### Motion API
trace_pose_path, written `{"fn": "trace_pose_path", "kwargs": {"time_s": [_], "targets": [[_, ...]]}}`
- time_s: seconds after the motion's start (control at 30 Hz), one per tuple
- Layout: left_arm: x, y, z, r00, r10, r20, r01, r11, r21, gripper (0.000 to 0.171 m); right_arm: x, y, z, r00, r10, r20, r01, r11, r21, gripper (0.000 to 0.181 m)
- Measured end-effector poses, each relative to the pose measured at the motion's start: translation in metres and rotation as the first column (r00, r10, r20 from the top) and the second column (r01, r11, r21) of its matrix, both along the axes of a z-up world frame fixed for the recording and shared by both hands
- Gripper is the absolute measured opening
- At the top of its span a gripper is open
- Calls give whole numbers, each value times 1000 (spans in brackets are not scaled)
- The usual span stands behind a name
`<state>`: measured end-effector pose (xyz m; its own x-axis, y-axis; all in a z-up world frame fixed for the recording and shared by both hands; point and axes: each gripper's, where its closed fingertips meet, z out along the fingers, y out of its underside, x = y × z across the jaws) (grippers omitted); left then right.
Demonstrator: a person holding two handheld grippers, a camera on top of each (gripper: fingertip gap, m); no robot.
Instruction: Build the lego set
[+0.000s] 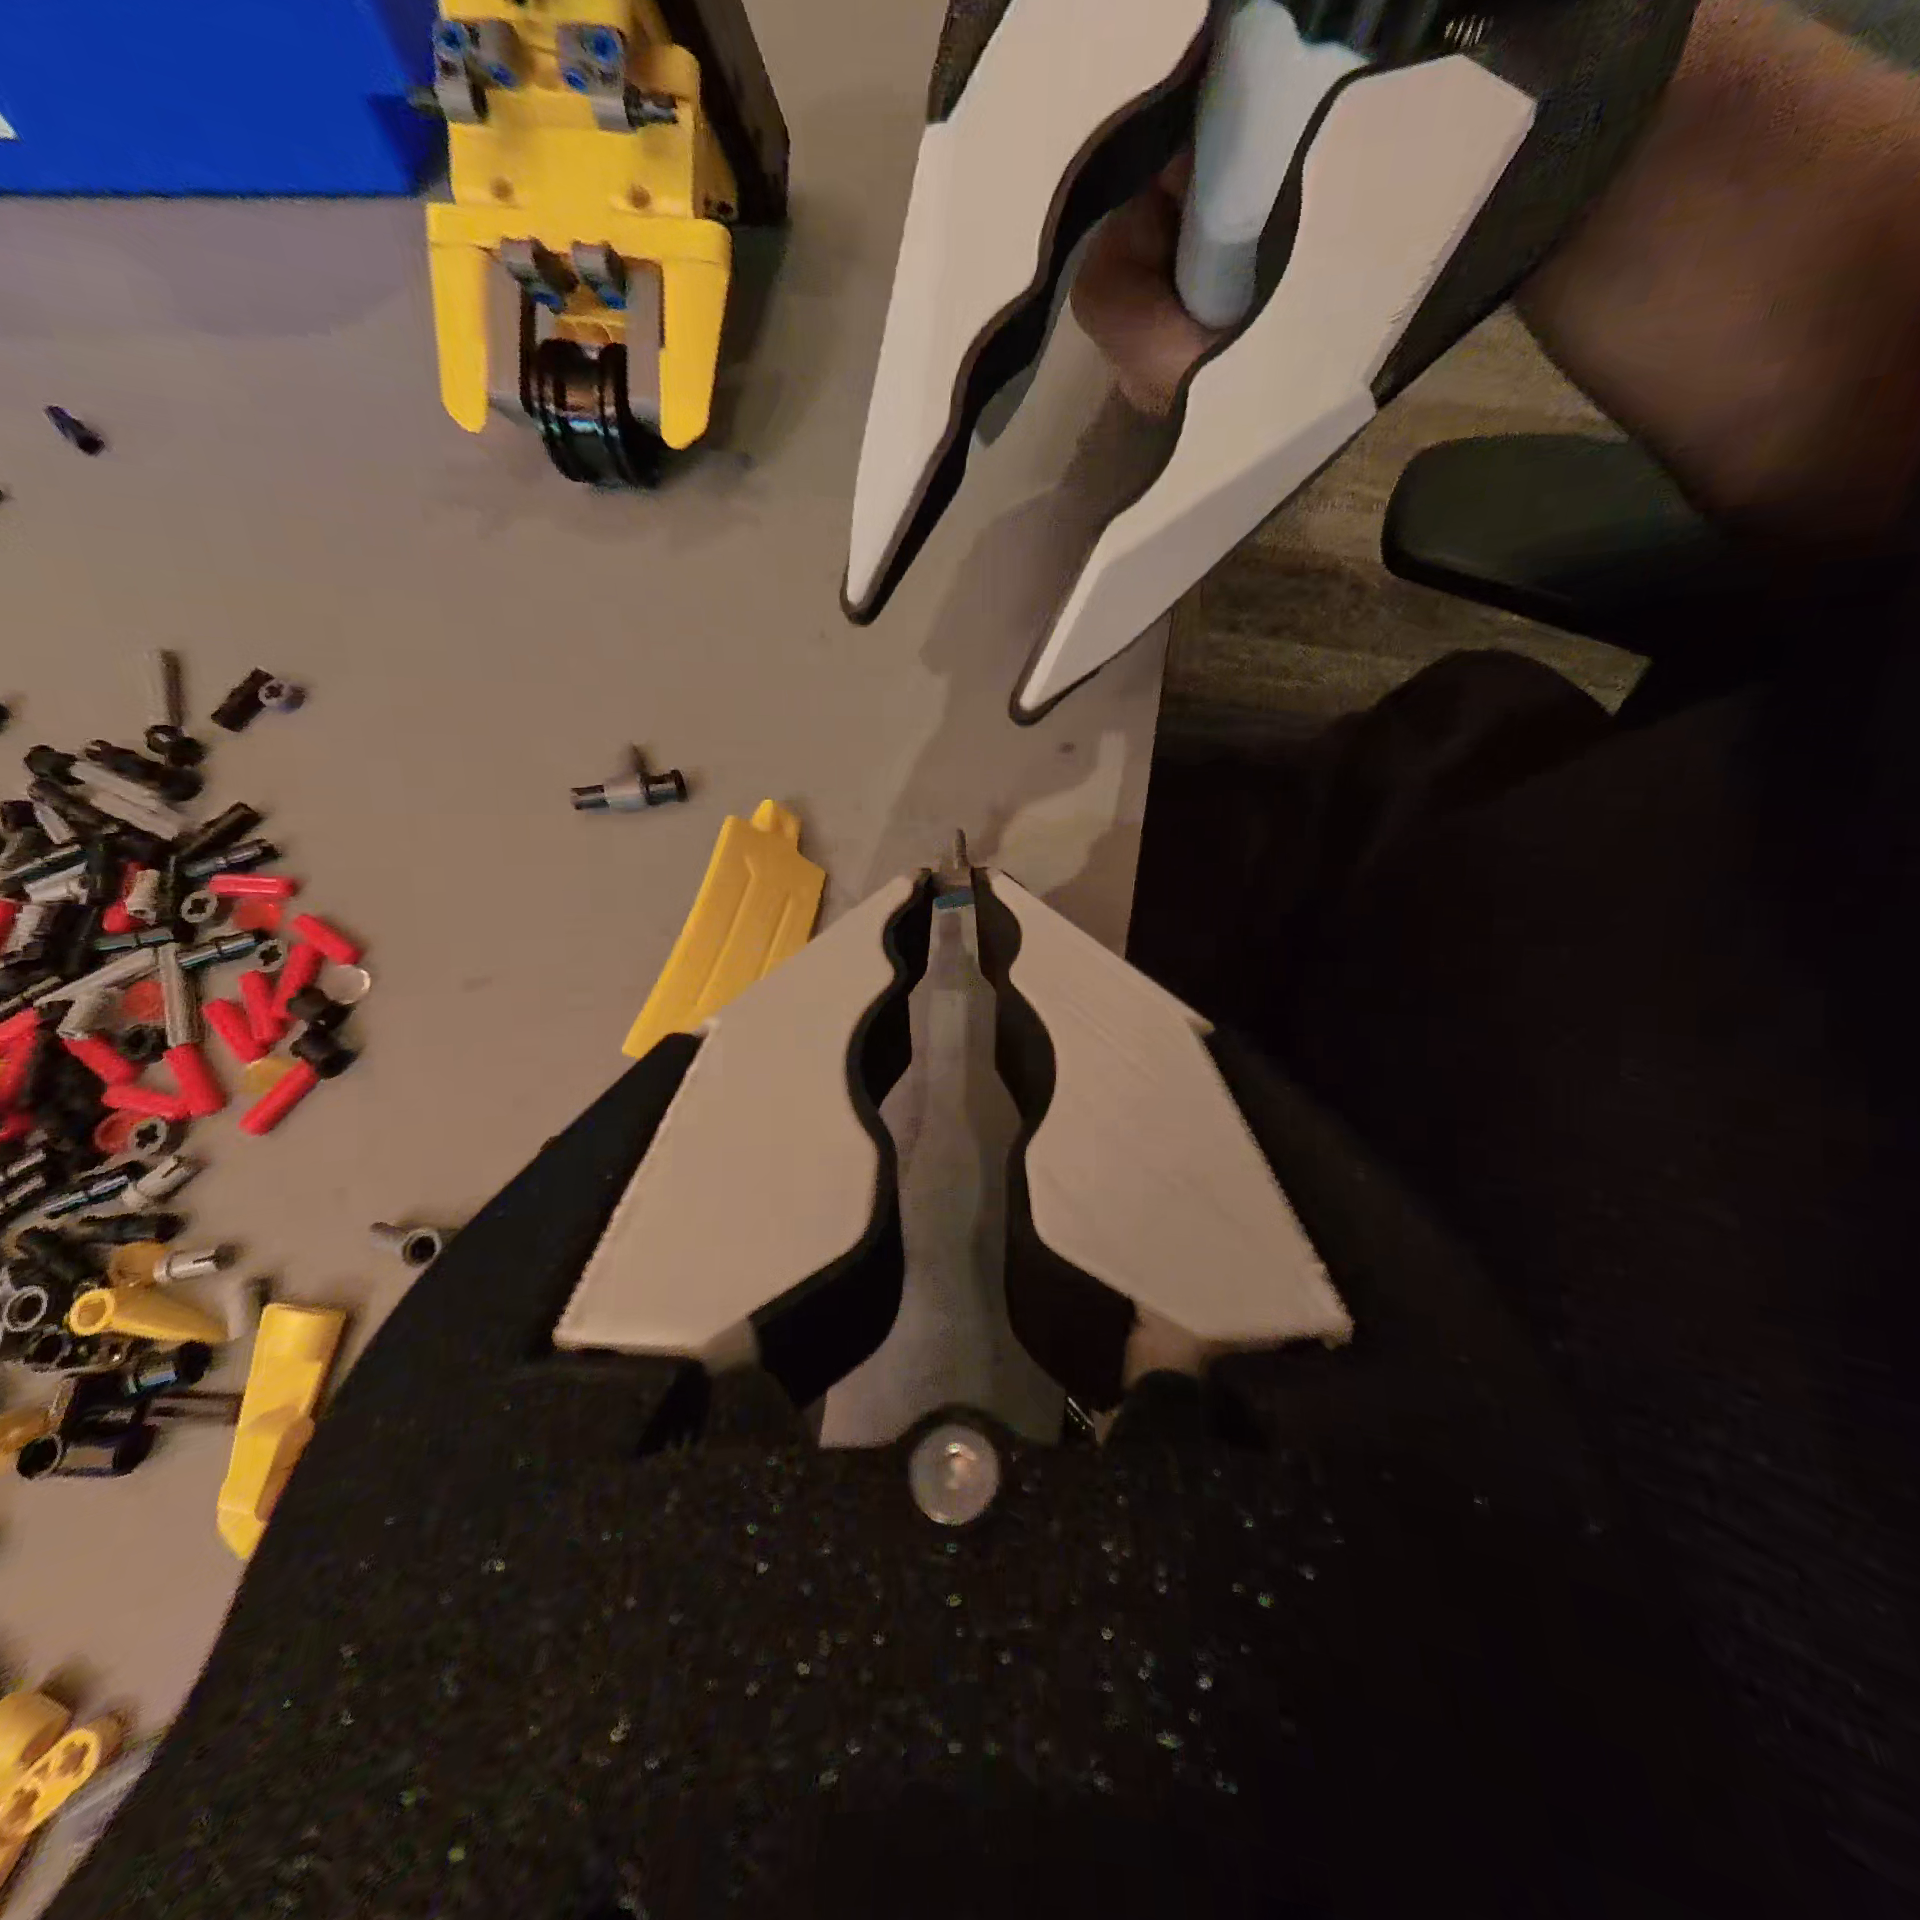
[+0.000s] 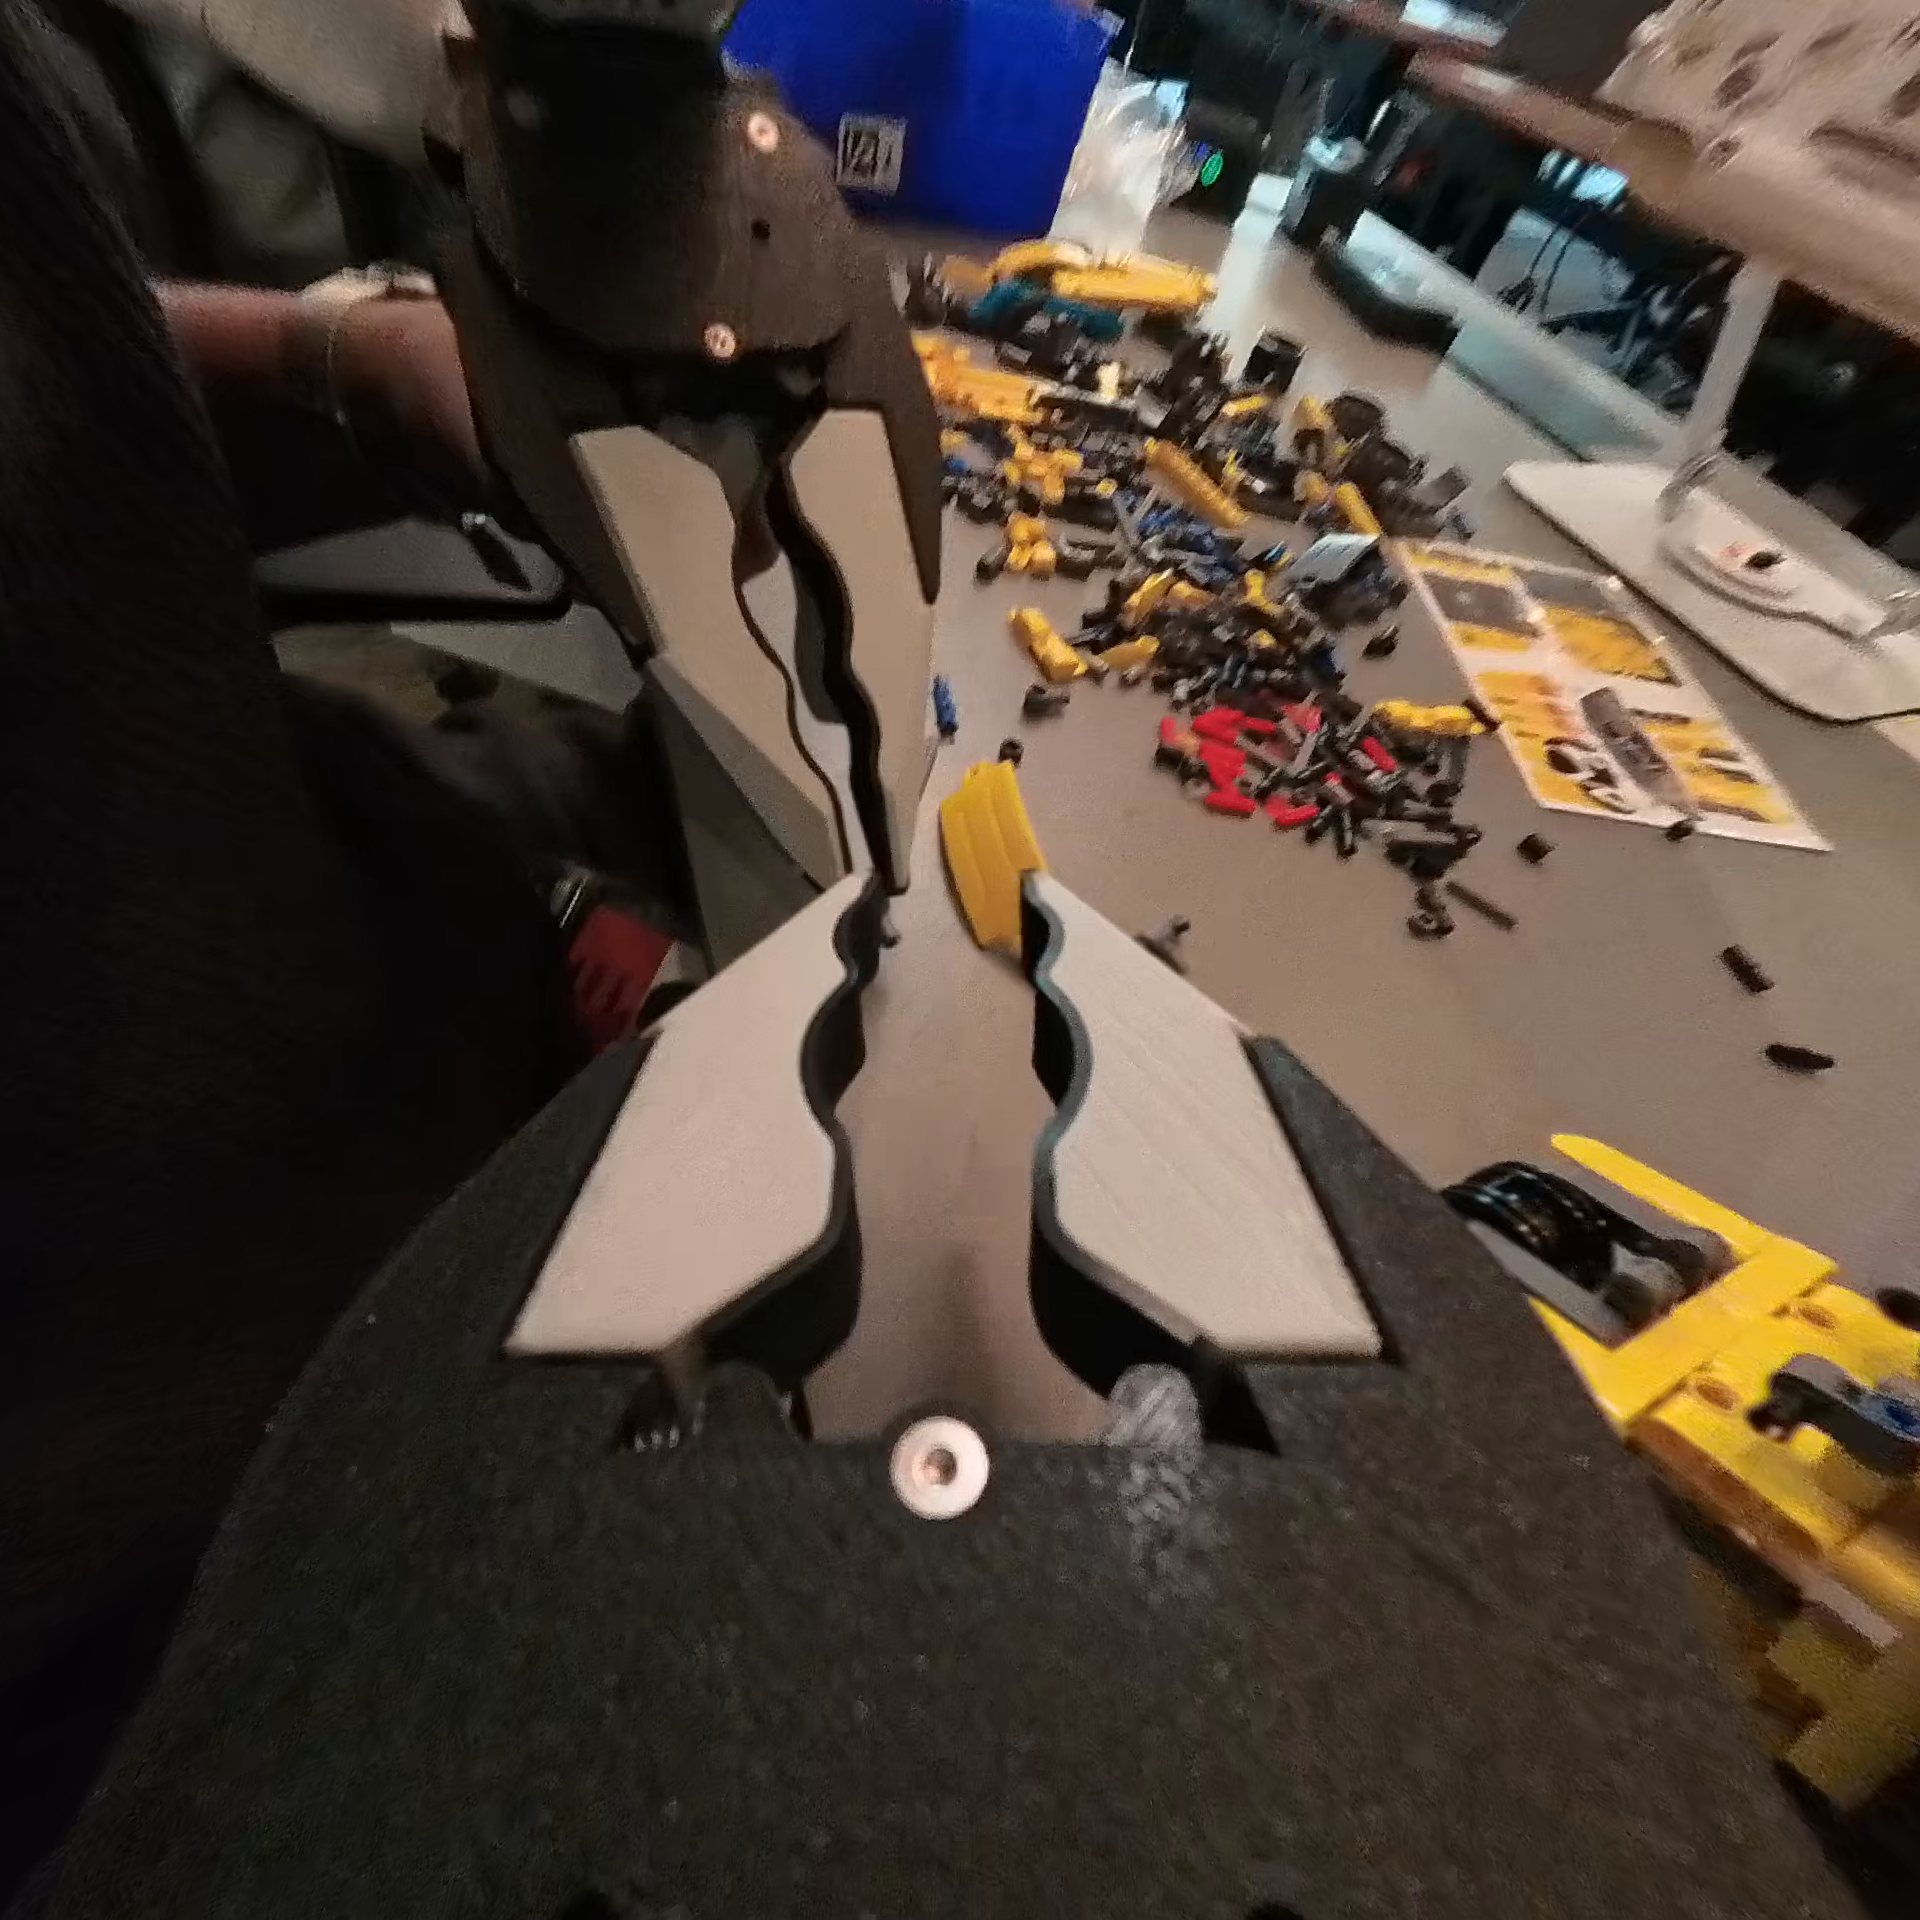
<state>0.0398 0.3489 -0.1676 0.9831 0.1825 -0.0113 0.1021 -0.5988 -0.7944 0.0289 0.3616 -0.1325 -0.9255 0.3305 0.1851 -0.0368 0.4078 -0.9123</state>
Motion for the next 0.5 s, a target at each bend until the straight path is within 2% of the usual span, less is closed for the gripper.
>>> {"fn": "trace_pose_path", "kwargs": {"time_s": [0.27,0.4,0.5], "targets": [[4,1,-10,1000,-28,1,28,998,-61,8,6,-10,-30,992,106,72,-119,974,195,23],[5,-3,-13,1000,-31,2,32,996,-83,17,13,-16,-40,972,174,156,-205,955,212,20],[5,-11,-7,1000,-14,17,15,999,-47,19,17,-18,-45,951,201,236,-253,943,216,21]]}}
